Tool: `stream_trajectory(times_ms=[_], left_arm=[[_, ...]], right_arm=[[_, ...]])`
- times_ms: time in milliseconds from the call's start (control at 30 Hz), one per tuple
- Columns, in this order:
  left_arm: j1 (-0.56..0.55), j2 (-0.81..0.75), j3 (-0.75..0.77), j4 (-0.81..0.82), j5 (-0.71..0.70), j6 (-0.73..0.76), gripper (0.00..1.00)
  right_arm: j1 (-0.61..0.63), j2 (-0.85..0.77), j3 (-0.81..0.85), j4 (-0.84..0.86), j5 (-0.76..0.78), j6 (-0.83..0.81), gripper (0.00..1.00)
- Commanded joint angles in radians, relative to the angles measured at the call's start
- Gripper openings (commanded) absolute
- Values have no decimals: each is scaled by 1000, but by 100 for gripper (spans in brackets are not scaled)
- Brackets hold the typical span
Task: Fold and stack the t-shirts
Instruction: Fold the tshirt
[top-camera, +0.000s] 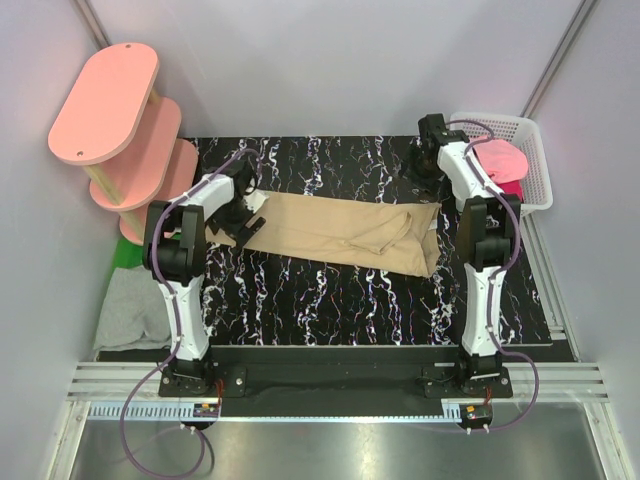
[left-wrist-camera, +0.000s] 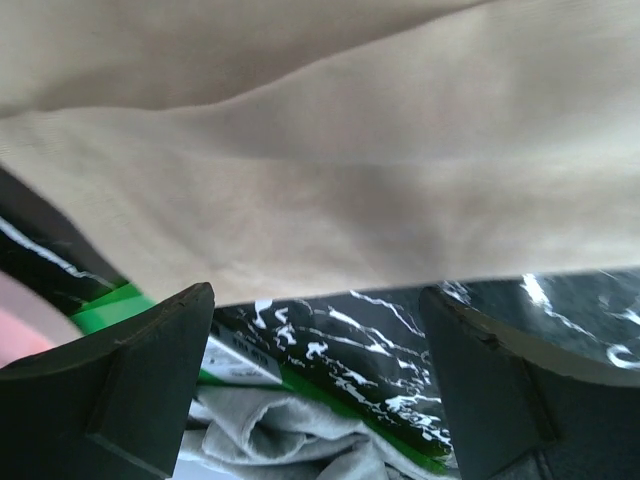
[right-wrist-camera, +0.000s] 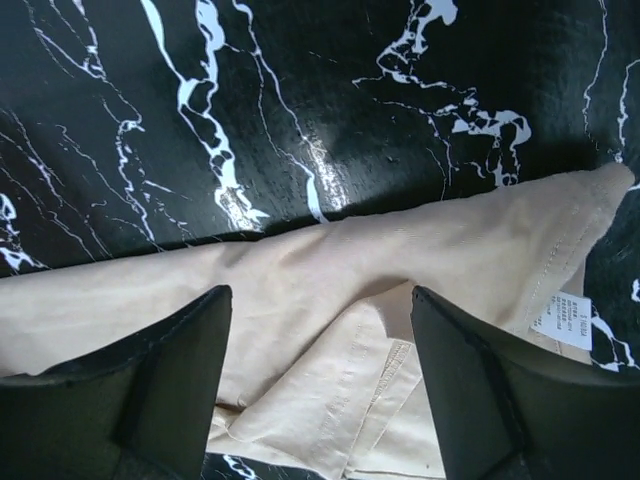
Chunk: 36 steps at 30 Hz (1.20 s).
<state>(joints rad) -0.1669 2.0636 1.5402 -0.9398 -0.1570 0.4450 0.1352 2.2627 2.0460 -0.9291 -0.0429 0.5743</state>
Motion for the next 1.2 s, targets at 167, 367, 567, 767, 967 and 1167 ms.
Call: stream_trajectory(times_ms=[167,367,567,767,967,1167], left_arm=[[15,-40,18,39,-18,-3,89],[14,-59,31,38,-10,-15,89],[15,-60,23,38,-6,-25,89],[15,-74,15,36,0,-28,90],[15,-94,-3,38,4,-26,90],[15,-108,-3,38,7,-22,90]], right_arm=[[95,-381,-224,28,62,-57,73],[242,-546,-521,90,-23,-28,71],[291,-562,-668,162,-58,10,71],[291,-505,-695,193,-32,1,67],[291,-424,-652,213,-35,1,37],[291,-399,-623,211,-37,1,40]])
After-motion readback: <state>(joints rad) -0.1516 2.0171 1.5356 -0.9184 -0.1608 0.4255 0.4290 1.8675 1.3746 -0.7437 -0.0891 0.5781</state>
